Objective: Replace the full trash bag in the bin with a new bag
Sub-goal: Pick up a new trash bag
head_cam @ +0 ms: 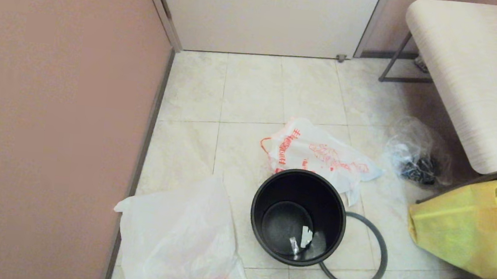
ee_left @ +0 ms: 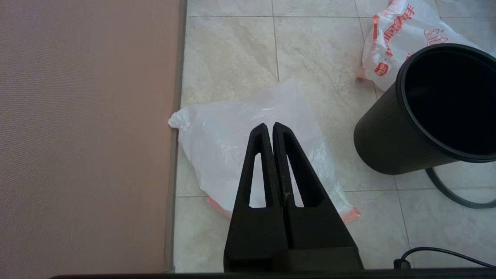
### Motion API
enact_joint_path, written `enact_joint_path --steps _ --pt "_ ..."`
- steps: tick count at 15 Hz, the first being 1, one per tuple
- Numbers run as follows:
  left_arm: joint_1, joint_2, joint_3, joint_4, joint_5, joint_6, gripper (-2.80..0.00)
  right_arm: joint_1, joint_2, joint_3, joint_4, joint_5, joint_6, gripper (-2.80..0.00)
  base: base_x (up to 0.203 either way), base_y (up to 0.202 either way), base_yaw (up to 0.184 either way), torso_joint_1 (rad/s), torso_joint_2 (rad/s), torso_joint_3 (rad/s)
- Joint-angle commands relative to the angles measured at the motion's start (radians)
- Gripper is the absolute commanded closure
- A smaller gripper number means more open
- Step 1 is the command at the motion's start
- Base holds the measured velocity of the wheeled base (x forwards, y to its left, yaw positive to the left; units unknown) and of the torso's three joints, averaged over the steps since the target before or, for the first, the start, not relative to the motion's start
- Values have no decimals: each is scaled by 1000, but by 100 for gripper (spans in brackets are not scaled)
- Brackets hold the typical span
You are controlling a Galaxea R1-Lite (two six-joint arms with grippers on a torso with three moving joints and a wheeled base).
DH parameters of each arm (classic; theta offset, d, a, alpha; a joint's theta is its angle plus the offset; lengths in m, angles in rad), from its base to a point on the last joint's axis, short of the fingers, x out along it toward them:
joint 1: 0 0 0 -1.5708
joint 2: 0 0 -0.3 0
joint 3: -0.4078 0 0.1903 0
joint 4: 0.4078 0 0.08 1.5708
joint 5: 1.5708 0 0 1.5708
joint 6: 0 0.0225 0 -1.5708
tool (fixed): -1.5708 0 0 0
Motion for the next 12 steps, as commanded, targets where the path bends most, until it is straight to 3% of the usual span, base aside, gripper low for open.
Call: enact_joint_path --steps 1,5,7,10,12 --pt "0 0 0 -1 1 0 0 1 3 0 1 0 1 0 0 0 0 0 0 0" --pt "0 0 -11 14 -1 41 0 1 3 0 1 0 1 0 0 0 0 0 0 0" --pt "-1 77 -97 20 -32 104 0 1 3 0 1 0 1 0 0 0 0 0 0 0" --pt "1 373 -268 26 -107 156 0 1 3 0 1 0 1 0 0 0 0 0 0 0" --pt "-1 601 -333 36 -154 283 0 0 3 0 1 0 1 0 0 0 0 0 0 0"
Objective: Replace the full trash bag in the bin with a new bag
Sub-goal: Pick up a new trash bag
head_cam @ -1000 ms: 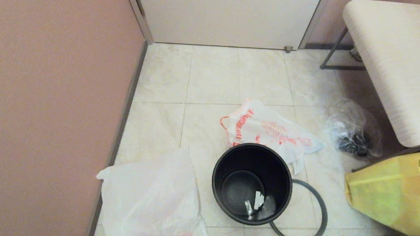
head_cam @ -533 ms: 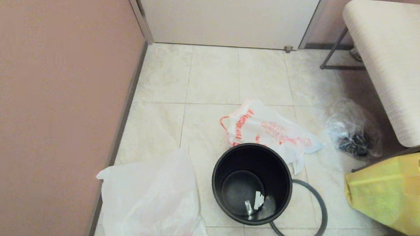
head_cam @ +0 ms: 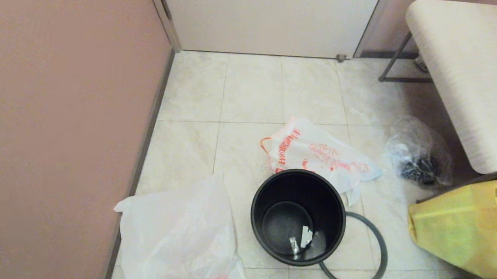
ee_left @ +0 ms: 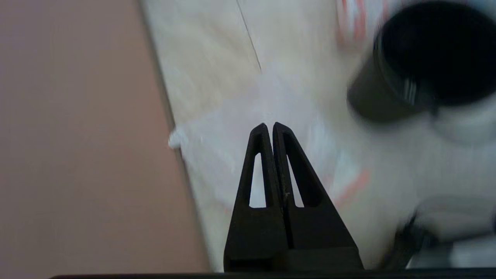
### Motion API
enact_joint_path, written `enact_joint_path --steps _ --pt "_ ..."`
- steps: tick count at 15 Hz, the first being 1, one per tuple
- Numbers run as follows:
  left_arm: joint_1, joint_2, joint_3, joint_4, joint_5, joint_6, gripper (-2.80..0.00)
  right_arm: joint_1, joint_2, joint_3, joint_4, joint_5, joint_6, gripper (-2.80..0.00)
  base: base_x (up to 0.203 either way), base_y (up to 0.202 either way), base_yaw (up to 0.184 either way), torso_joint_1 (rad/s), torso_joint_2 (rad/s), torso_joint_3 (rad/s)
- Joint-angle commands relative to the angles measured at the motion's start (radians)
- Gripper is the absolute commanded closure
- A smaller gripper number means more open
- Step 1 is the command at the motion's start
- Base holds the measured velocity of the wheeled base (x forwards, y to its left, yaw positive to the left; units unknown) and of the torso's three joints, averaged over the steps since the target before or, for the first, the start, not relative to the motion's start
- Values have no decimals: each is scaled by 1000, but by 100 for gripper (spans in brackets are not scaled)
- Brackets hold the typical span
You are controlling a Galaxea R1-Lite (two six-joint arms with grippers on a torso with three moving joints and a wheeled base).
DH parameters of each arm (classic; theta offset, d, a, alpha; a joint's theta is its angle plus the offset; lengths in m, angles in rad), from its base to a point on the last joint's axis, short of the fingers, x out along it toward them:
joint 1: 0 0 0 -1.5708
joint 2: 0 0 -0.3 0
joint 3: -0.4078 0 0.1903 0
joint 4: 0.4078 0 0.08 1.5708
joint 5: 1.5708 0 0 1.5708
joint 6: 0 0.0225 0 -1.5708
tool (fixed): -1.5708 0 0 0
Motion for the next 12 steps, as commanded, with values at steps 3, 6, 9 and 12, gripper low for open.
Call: enact_joint_path --steps 3,6,9,12 --pt "-79 497 -81 26 -12 152 0 1 3 0 0 0 0 0 0 0 0 0 0 0" --pt "-223 814 -140 44 10 84 0 1 3 0 0 0 0 0 0 0 0 0 0 0" --pt "-312 1133 -270 51 53 -46 0 -1 3 0 0 0 0 0 0 0 0 0 0 0" --pt "-365 1435 -454 59 183 -136 0 1 3 0 0 0 0 0 0 0 0 0 0 0"
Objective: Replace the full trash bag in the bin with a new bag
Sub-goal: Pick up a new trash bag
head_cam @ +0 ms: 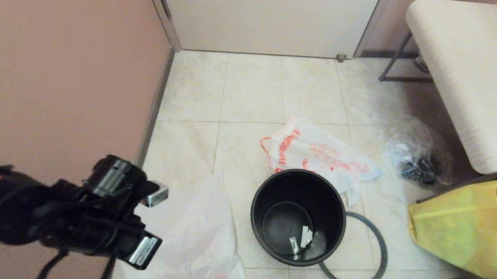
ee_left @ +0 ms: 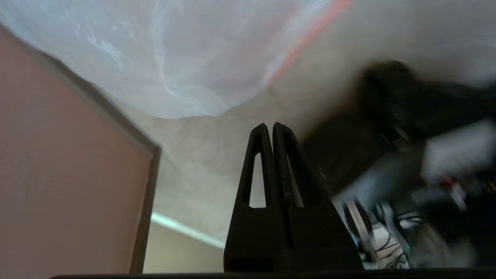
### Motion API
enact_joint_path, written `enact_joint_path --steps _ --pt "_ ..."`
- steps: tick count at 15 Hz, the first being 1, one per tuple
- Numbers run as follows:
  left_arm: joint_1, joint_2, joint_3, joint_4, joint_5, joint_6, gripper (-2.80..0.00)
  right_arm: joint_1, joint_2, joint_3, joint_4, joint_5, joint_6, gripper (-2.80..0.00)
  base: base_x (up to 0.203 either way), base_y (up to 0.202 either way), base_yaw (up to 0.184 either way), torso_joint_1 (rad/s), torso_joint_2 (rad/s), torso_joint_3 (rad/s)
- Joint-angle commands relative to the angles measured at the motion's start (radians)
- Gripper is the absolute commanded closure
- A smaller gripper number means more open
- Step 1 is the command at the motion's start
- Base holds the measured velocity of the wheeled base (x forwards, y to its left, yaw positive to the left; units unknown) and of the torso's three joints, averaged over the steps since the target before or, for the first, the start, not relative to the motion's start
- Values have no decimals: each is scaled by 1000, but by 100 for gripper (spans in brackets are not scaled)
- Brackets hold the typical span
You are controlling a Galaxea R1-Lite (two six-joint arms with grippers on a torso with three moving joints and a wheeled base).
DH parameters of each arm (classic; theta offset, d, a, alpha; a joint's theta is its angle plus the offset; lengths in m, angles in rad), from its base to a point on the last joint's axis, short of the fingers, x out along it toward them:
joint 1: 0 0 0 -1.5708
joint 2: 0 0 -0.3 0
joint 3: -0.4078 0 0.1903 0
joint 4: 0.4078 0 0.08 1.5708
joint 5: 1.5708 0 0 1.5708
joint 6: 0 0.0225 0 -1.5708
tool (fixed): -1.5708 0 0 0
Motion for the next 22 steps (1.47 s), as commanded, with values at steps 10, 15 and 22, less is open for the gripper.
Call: enact_joint_path --steps 10,15,22 --pt "-69 826 -869 201 430 -213 -280 1 2 0 0 0 0 0 0 0 0 0 0 0" --pt "-77 1065 -1229 360 464 -228 -280 1 2 0 0 0 0 0 0 0 0 0 0 0" --pt "-74 1216 -1236 -46 624 -112 -280 1 2 0 0 0 0 0 0 0 0 0 0 0"
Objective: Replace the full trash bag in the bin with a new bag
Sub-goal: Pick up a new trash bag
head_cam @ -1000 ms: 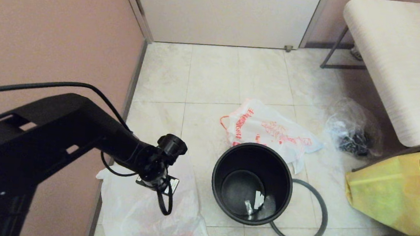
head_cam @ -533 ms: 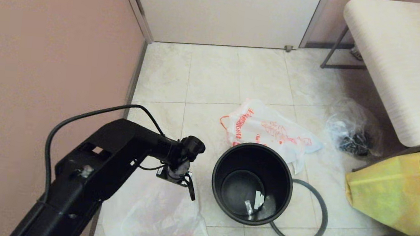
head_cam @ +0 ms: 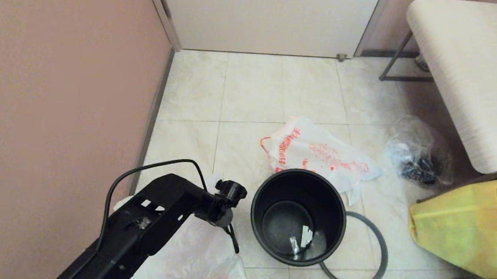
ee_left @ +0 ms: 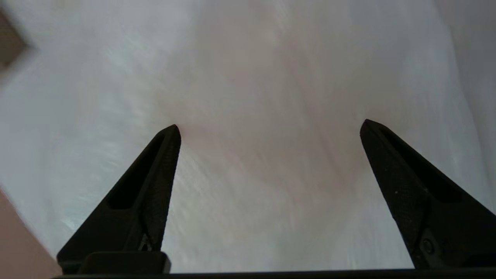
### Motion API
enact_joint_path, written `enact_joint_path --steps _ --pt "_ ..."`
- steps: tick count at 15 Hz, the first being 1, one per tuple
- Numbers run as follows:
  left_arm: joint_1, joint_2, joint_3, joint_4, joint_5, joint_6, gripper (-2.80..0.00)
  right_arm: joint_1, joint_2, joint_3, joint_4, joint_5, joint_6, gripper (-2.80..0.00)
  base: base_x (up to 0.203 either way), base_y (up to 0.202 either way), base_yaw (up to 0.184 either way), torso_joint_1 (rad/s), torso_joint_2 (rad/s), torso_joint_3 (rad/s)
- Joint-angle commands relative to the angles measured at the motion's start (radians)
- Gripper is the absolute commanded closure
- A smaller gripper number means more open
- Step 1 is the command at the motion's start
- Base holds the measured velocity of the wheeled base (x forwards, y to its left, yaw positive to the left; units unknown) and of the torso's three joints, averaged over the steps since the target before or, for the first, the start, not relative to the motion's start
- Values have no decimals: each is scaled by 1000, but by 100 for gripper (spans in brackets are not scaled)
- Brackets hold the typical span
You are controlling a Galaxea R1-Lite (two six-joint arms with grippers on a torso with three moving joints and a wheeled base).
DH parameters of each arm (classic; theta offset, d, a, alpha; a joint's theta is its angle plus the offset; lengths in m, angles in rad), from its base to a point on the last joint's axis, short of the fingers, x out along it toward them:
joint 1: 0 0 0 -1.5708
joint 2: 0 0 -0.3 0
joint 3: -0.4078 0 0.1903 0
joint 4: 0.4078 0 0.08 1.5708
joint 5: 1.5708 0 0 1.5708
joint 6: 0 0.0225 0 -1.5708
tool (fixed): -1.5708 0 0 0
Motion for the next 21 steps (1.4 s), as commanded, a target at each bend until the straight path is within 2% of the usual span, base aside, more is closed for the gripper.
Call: enact_joint_path --steps 1,4,6,7,9,11,14,17,18,19,21 --pt "-1 18 9 -56 55 1 -280 0 2 0 1 0 0 0 0 0 0 0 0 0" --pt "-2 -11 17 -74 96 -11 -280 -1 2 0 1 0 0 0 0 0 0 0 0 0" --pt "-8 -21 15 -135 99 -15 -280 0 2 0 1 0 0 0 0 0 0 0 0 0" --pt "-20 -21 15 -174 88 -18 -280 0 2 0 1 0 0 0 0 0 0 0 0 0" --pt "-38 -17 19 -211 19 -39 -280 0 2 0 1 0 0 0 0 0 0 0 0 0" --pt "-43 21 16 -216 14 -39 -280 0 2 0 1 0 0 0 0 0 0 0 0 0" --pt "-40 82 9 -246 8 21 -280 0 2 0 1 0 0 0 0 0 0 0 0 0" --pt "-37 126 10 -456 -39 101 -280 -1 2 0 1 0 0 0 0 0 0 0 0 0" --pt "-37 136 14 -489 -45 140 -280 0 2 0 1 0 0 0 0 0 0 0 0 0" --pt "-34 141 15 -494 -39 153 -280 0 2 0 1 0 0 0 0 0 0 0 0 0" --pt "-15 141 20 -494 21 159 -280 -1 2 0 1 0 0 0 0 0 0 0 0 0"
